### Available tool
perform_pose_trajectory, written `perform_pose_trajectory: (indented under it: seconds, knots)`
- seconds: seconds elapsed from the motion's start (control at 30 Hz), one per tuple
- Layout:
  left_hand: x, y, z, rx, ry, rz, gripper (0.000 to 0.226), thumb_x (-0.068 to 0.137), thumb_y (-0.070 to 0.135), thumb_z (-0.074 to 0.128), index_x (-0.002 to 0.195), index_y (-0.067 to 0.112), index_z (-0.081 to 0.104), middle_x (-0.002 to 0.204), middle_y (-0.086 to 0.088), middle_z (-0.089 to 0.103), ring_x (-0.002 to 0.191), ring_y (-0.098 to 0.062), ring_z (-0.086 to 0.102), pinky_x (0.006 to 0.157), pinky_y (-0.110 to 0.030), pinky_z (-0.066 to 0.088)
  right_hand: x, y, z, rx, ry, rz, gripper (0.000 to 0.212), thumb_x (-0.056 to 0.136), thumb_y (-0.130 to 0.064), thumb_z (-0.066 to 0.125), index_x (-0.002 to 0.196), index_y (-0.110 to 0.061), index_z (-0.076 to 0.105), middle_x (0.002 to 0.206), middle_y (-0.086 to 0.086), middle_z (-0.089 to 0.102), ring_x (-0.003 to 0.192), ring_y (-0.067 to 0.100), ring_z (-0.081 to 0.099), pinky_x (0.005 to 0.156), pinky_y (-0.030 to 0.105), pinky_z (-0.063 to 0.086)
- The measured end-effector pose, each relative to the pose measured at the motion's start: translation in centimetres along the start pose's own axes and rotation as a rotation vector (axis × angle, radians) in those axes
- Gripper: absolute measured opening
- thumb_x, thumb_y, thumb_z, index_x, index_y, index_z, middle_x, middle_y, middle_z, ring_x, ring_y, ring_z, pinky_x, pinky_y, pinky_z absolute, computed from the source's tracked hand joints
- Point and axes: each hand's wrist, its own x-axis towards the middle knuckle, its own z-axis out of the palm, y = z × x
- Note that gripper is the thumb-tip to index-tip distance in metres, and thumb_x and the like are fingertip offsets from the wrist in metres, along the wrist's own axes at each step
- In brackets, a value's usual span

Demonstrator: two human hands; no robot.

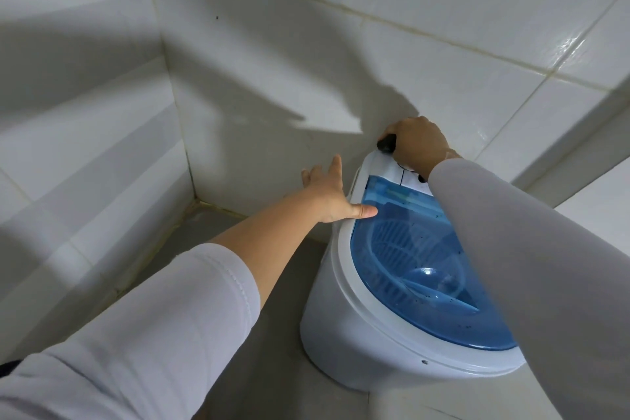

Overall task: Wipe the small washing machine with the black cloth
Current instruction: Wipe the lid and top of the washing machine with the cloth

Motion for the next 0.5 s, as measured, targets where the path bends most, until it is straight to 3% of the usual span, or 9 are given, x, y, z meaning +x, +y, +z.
perform_pose_trajectory:
  seconds: [0.2,0.3,0.5]
  knots:
    - [0.2,1.0,-1.0,0.179,0.01,0.058,0.123,0.07,0.066,0.068,0.15,0.028,-0.018,0.162,-0.007,-0.007,0.149,-0.03,-0.012,0.111,-0.069,0.015,-0.8,4.4,-3.6,0.207,0.058,0.135,0.042,0.083,-0.004,0.044,0.114,-0.023,0.066,0.115,0.018,0.065,0.11,0.037,0.054,0.092,0.034,0.045]
    - [1.4,1.5,-1.4,0.164,0.013,0.087,0.122,0.069,0.067,0.067,0.151,0.026,-0.013,0.161,-0.01,-0.003,0.148,-0.032,-0.011,0.113,-0.064,0.018,-1.1,6.3,-4.6,0.219,0.028,0.2,0.042,0.082,-0.005,0.043,0.111,-0.024,0.066,0.112,0.017,0.065,0.106,0.036,0.056,0.083,0.028,0.041]
    - [4.0,2.4,-1.2,0.162,0.062,0.082,0.11,0.078,0.06,0.064,0.152,0.023,-0.008,0.16,-0.012,0.002,0.148,-0.035,-0.006,0.114,-0.061,0.021,-1.4,6.9,-3.7,0.239,-0.013,0.231,0.04,0.084,-0.006,0.044,0.113,-0.023,0.064,0.113,0.017,0.064,0.105,0.036,0.056,0.079,0.031,0.042]
